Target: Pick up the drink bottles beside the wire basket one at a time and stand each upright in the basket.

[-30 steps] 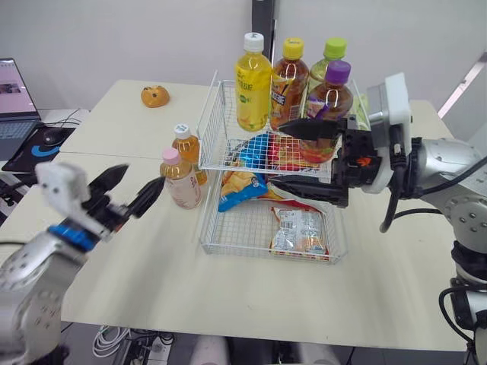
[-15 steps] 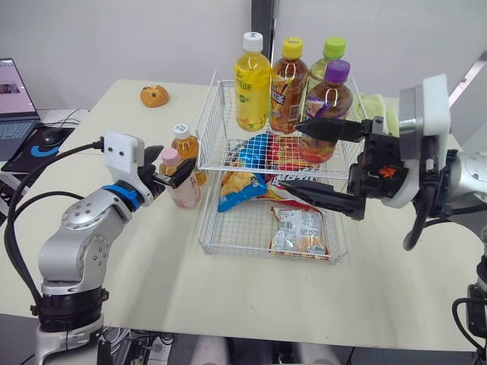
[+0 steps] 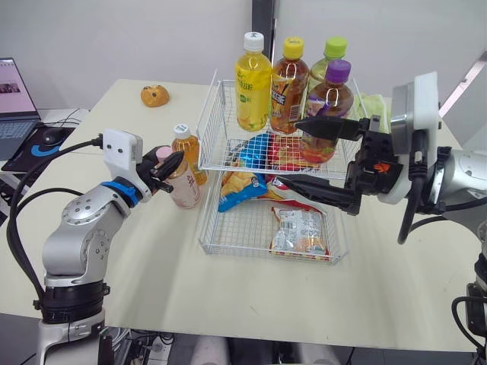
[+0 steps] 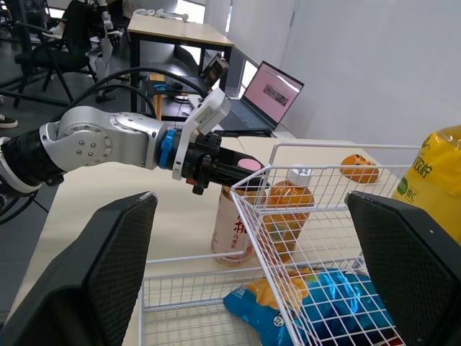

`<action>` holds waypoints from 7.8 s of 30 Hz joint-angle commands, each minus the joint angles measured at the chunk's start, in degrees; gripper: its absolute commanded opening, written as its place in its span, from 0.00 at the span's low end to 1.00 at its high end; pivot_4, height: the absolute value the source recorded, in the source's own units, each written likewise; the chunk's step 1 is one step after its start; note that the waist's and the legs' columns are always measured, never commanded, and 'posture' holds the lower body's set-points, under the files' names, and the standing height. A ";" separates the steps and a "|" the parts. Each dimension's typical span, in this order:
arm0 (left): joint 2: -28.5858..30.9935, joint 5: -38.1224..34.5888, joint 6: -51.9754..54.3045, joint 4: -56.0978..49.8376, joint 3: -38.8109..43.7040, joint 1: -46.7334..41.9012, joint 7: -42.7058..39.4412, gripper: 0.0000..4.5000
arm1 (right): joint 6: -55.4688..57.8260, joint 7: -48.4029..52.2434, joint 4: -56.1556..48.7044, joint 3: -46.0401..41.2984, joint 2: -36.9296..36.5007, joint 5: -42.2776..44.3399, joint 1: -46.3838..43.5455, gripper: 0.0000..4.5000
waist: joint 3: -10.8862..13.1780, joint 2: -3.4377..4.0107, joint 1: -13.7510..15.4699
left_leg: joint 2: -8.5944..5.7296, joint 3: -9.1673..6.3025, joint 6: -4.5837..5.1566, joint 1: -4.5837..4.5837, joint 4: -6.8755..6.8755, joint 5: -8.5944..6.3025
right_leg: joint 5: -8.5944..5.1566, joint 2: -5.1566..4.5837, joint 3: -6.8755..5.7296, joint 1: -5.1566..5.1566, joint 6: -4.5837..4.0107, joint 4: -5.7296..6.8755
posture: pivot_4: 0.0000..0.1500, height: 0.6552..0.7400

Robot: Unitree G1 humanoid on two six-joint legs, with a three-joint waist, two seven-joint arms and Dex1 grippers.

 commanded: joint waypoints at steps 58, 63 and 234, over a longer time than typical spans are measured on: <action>-10.67 4.70 -8.23 55.87 -15.76 -66.03 -49.90 0.80 | -3.56 -32.30 -15.71 -14.42 -15.84 19.40 14.65 1.00 | 0.23 -0.11 -0.01 | 0.00 0.19 -0.31 -0.61 0.14 0.09 | 0.01 0.21 0.35 -0.78 0.04 0.13 | 1.00 1.00; -8.38 1.46 -5.05 53.21 -11.14 -66.67 -49.76 0.98 | -5.38 -30.80 -14.92 -13.49 -16.63 19.54 14.89 1.00 | 0.23 -0.11 -0.07 | 0.01 0.19 -0.31 -0.62 0.15 0.09 | 0.01 0.21 0.35 -0.78 0.04 0.13 | 1.00 1.00; -3.40 4.72 -2.58 47.61 -10.92 -61.47 -46.09 0.31 | -2.96 -14.12 -7.86 -6.31 -6.81 7.46 4.40 1.00 | 0.22 -0.25 -0.02 | 0.02 0.03 -0.35 -0.90 0.29 0.14 | 0.03 0.22 0.26 -0.95 0.01 0.23 | 1.00 1.00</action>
